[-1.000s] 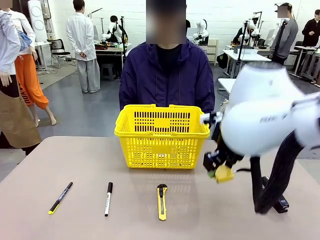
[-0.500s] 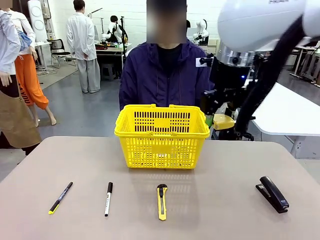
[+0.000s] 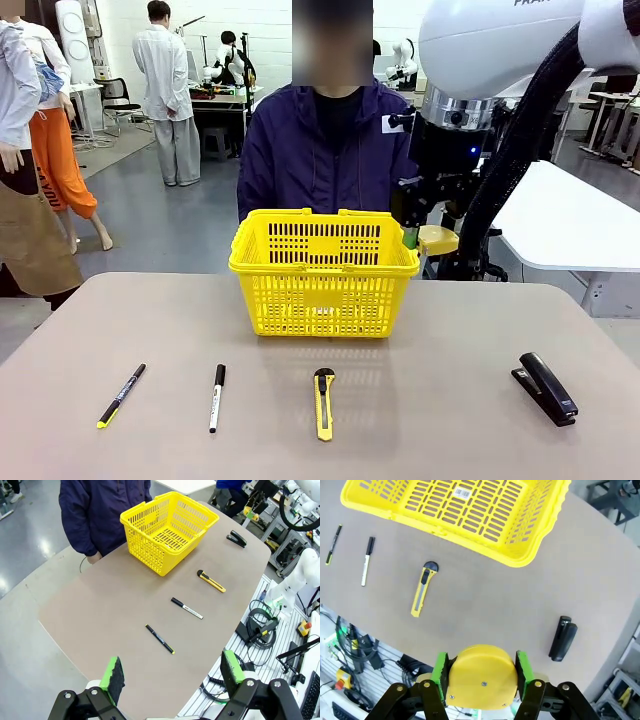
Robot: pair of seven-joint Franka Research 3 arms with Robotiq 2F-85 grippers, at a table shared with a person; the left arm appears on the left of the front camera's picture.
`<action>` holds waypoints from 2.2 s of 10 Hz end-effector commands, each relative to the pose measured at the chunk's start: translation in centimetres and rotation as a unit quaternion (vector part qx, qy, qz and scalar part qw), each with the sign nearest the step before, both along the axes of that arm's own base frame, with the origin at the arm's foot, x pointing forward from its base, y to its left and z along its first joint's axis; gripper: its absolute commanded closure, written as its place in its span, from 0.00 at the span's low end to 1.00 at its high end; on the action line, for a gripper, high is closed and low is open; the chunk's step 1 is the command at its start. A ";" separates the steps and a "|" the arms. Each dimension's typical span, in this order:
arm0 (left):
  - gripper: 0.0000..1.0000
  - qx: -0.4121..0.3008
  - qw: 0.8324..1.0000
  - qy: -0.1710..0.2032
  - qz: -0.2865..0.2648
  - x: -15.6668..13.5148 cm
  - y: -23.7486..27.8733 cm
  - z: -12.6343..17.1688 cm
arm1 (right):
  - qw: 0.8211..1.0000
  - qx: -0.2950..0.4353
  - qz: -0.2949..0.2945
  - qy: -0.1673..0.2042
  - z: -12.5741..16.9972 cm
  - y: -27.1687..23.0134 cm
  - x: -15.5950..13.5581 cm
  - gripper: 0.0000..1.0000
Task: Place the items the person wants into the basket.
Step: Pick up the item the person points to and place it in the Market Basket.
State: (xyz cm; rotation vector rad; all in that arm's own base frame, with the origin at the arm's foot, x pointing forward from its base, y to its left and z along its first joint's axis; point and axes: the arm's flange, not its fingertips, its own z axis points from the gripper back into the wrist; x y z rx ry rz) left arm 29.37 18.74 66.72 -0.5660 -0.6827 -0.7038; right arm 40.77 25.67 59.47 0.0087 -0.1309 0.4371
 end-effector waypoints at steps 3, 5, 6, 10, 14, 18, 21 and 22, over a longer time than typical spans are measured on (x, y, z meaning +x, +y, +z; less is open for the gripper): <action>0.00 -0.005 1.000 -0.008 -0.009 -0.1 0.1 0.1 | 1.000 0.003 -0.002 -0.001 -0.3 -0.5 -0.3 0.87; 0.00 -0.005 1.000 -0.008 -0.009 -0.1 0.1 0.1 | 1.000 0.004 0.015 0.006 0.1 2.1 4.2 0.35; 0.00 -0.005 1.000 -0.008 -0.009 -0.1 0.1 0.1 | 1.000 0.003 0.014 0.001 -0.3 4.3 7.4 0.35; 0.00 -0.005 1.000 -0.008 -0.009 -0.1 0.1 0.1 | 0.992 0.040 0.107 -0.047 -4.2 10.4 17.2 0.35; 0.00 -0.005 1.000 -0.008 -0.009 -0.1 0.1 0.1 | 0.988 0.064 0.136 -0.044 -8.3 12.0 19.7 0.35; 0.00 -0.005 1.000 -0.008 -0.009 -0.1 0.1 0.1 | 0.987 0.058 0.149 -0.006 -14.4 12.6 20.6 0.35; 0.00 -0.005 1.000 -0.008 -0.009 -0.1 0.1 0.1 | 0.988 0.049 0.145 0.011 -16.0 12.7 21.1 0.35; 0.00 -0.005 1.000 -0.008 -0.009 -0.1 0.1 0.1 | 0.987 0.051 0.155 0.003 -15.8 12.8 21.0 0.00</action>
